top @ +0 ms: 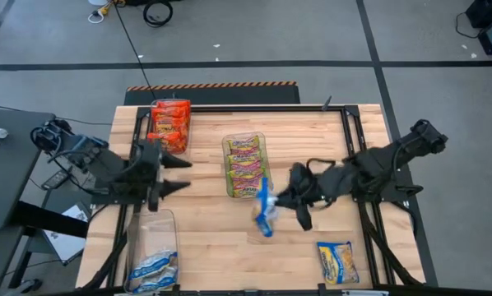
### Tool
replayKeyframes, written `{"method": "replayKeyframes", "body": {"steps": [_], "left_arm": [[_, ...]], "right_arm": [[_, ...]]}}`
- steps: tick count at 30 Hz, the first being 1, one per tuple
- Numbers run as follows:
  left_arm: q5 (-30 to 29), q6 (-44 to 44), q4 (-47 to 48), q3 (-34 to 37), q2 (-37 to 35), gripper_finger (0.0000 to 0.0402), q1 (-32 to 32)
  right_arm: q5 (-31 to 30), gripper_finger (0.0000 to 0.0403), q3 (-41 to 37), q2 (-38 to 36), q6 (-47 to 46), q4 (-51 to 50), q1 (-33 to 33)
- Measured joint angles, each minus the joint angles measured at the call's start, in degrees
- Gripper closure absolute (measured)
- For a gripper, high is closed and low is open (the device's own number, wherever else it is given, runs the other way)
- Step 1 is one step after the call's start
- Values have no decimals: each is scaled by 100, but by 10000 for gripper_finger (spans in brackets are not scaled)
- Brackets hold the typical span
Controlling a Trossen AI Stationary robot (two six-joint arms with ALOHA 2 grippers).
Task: Sort Maruchan noodles
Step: Put the top blue noodle pack into the bottom transparent bin
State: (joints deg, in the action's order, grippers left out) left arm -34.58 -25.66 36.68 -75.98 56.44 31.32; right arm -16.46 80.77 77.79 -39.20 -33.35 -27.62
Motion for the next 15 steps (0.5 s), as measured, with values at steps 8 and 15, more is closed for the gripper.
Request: {"method": "replayKeyframes", "body": {"steps": [8,15], "left_arm": [[458,1703,-1429,146,613,111,153],[2262,1874,-2730,146,1134,111,-592]], "right_arm": [[1535,387,-4,39,2157,3344,725],[3422,386,-9,386,2463,5300,1226]]}}
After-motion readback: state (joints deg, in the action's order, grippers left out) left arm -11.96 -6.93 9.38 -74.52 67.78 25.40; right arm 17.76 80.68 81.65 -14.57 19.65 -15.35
